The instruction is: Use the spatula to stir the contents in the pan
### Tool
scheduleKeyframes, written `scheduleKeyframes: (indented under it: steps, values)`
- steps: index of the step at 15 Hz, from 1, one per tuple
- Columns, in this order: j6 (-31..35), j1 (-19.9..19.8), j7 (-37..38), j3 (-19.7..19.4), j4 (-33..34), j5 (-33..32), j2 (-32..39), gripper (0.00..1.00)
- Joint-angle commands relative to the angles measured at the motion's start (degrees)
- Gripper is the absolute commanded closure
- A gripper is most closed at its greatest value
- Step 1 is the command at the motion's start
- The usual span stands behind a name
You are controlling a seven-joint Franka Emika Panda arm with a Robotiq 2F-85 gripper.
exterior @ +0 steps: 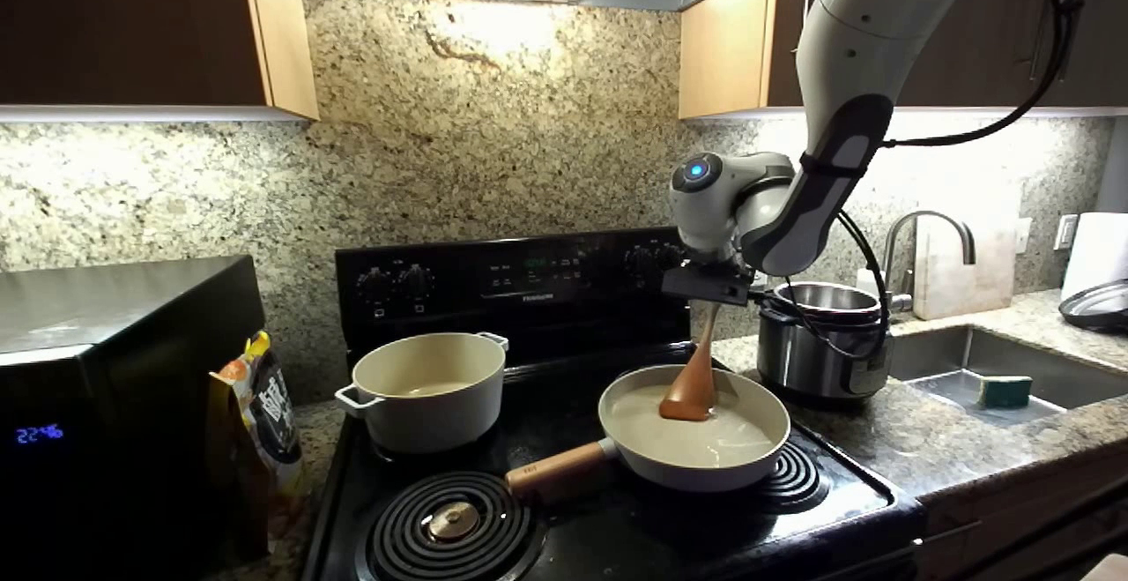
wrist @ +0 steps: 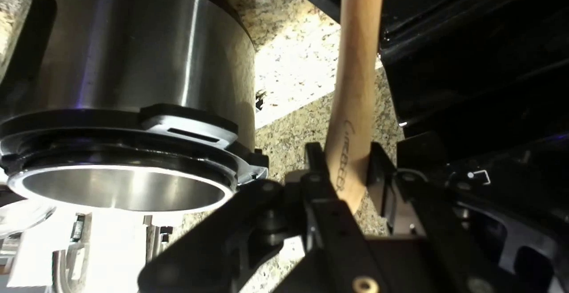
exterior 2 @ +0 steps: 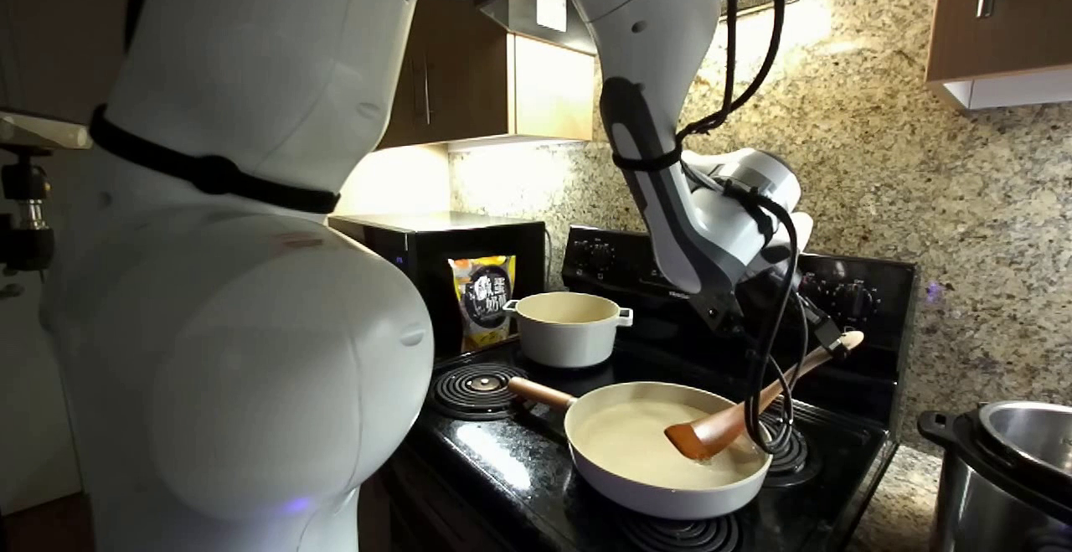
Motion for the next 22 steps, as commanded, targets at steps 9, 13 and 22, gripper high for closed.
scheduleKeyframes:
  steps: [9,13,22]
  values:
    - [1.0,2.1,1.0,1.8,-5.4,0.1,-1.1,0.88]
    - [1.4,2.4,-0.6,3.6,-3.6,2.6,-0.3,0.88]
    - [0.4,0.9,-1.6,4.0,0.2,5.0,1.6,0.88]
